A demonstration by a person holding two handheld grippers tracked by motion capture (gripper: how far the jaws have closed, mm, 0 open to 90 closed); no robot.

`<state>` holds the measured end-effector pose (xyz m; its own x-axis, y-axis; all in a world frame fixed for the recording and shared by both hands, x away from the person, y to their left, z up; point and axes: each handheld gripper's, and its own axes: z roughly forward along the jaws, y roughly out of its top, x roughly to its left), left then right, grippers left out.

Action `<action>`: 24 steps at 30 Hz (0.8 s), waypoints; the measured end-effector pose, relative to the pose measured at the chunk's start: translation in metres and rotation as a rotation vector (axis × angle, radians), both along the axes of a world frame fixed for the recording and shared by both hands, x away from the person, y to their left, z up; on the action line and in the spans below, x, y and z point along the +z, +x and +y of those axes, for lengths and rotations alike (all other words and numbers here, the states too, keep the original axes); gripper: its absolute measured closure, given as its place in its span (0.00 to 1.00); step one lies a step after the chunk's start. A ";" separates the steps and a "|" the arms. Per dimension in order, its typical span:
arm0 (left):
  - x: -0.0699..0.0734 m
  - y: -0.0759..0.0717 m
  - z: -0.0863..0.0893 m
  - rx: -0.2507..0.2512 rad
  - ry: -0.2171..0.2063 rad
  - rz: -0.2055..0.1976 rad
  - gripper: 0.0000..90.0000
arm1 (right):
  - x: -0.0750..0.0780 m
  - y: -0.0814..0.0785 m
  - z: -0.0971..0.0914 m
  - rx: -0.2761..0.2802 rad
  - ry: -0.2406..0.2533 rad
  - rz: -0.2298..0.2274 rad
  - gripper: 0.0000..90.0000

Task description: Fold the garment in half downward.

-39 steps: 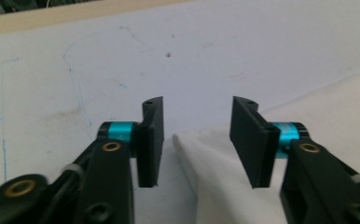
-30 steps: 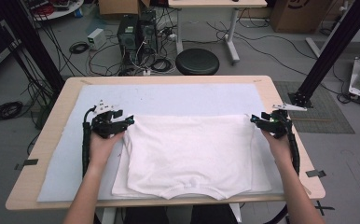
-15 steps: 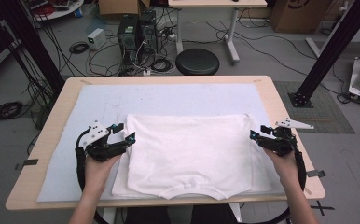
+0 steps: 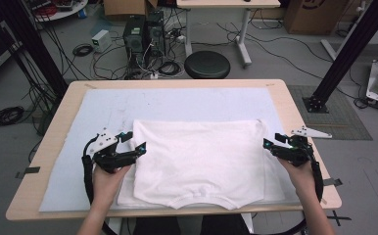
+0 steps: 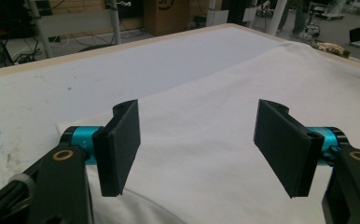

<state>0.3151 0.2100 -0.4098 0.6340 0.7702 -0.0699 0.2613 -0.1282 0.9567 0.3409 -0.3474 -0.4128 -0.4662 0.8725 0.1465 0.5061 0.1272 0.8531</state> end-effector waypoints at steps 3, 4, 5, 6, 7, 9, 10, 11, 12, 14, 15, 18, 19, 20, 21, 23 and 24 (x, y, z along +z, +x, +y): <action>-0.001 0.001 0.002 -0.001 0.000 0.011 0.35 | 0.000 0.000 0.000 0.009 0.006 0.003 0.43; -0.001 0.001 0.003 0.003 -0.002 0.017 0.34 | 0.000 0.000 0.000 0.010 0.005 0.002 0.42; -0.001 0.001 0.004 0.003 -0.003 0.021 0.34 | 0.000 0.000 0.000 0.010 0.005 0.001 0.42; -0.002 0.002 0.005 0.006 -0.009 0.025 0.34 | 0.000 0.000 0.000 0.011 0.004 0.001 0.42; -0.001 0.002 0.006 0.006 -0.008 0.029 0.34 | 0.000 0.000 0.000 0.013 0.004 0.000 0.41; -0.001 0.002 0.008 0.010 -0.015 0.032 0.34 | 0.001 0.000 -0.001 0.013 0.005 -0.002 0.41; -0.001 0.002 0.009 0.011 -0.016 0.033 0.34 | 0.001 0.000 -0.002 0.012 0.008 -0.001 0.41; -0.001 0.002 0.009 0.014 -0.016 0.032 0.34 | 0.001 0.000 -0.002 0.011 0.009 0.000 0.40; -0.001 0.002 0.009 0.019 -0.019 0.032 0.34 | 0.002 0.000 -0.003 0.011 0.009 0.001 0.40; -0.001 0.002 0.010 0.023 -0.012 0.029 0.34 | 0.002 -0.001 -0.004 0.010 0.011 -0.002 0.40; -0.001 0.002 0.010 0.024 -0.013 0.031 0.34 | 0.002 -0.001 -0.004 0.009 0.011 -0.003 0.40; -0.001 0.002 0.010 0.024 -0.010 0.035 0.34 | 0.003 -0.001 -0.005 0.007 0.011 -0.006 0.40; -0.001 0.002 0.010 0.025 -0.008 0.035 0.34 | 0.003 -0.001 -0.005 0.005 0.012 -0.004 0.40; -0.001 0.002 0.010 0.023 -0.009 0.037 0.34 | 0.003 -0.002 -0.005 0.003 0.013 -0.002 0.40; -0.001 0.002 0.009 0.024 -0.013 0.039 0.34 | 0.003 -0.002 -0.006 0.004 0.014 -0.004 0.40; -0.001 0.003 0.010 0.024 -0.012 0.042 0.34 | 0.003 -0.001 -0.007 0.006 0.012 -0.007 0.40; -0.001 0.003 0.010 0.025 -0.013 0.045 0.34 | 0.003 -0.001 -0.007 0.007 0.013 -0.006 0.39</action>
